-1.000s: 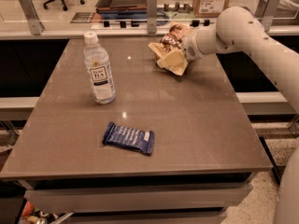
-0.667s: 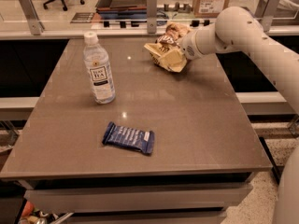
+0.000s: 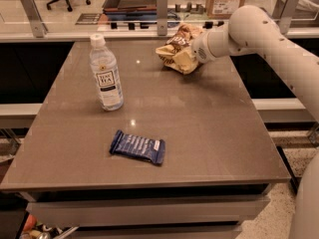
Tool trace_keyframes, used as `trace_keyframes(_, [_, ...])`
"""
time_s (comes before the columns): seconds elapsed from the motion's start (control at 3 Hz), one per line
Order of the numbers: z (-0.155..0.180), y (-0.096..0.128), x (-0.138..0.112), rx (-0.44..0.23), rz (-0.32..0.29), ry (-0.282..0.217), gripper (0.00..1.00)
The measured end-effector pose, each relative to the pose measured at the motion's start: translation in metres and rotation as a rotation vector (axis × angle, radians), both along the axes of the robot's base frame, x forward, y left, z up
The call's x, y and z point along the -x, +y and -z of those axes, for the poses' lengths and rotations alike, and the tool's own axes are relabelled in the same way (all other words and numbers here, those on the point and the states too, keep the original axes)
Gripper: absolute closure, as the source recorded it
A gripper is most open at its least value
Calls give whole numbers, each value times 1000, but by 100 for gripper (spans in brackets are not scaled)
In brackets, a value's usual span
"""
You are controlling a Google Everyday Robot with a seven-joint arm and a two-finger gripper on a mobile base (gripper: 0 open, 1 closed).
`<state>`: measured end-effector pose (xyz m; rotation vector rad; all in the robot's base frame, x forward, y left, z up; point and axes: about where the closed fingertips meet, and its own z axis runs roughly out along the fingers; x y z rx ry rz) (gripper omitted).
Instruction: Pick brown chip bag
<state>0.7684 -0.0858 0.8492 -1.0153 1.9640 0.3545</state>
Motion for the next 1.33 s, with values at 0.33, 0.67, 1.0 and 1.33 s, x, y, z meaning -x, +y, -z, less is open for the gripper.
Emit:
trace_keyframes(0.33, [-1,0,0,0,0,0,100])
trace_keyframes(0.67, [-1,0,0,0,0,0,100])
trace_keyframes(1.0, [-2,0,0,0,0,0,100])
trace_keyframes(1.33, [-2,0,0,0,0,0,100])
